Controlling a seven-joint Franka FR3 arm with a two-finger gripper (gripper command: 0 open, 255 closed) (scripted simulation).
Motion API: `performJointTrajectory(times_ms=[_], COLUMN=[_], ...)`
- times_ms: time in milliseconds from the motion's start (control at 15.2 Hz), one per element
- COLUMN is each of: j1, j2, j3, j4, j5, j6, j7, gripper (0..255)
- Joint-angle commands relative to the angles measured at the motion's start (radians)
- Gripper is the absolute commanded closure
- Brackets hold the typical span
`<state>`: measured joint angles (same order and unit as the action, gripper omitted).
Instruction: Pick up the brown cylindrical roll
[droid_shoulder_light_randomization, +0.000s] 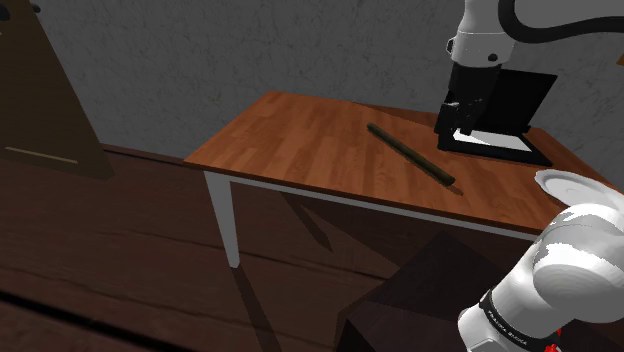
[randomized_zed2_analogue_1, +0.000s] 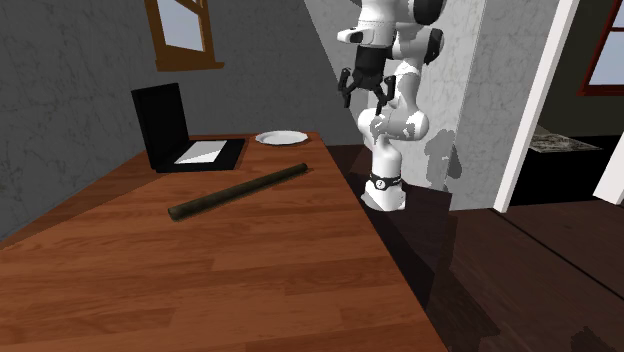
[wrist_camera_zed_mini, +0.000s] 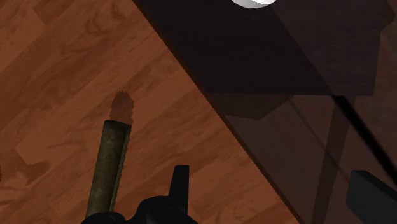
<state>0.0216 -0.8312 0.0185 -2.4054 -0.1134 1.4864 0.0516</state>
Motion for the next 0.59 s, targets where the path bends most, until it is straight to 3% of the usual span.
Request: performJointTrajectory(times_ms=[0,528], j1=[0.0,-0.059], j2=[0.0,0.206], j3=[0.0,-0.112], j4=[0.0,0.003], j5=[0.0,-0.062], j6=[0.0,0.231], j7=[0.0,-0.044], gripper=[0,0])
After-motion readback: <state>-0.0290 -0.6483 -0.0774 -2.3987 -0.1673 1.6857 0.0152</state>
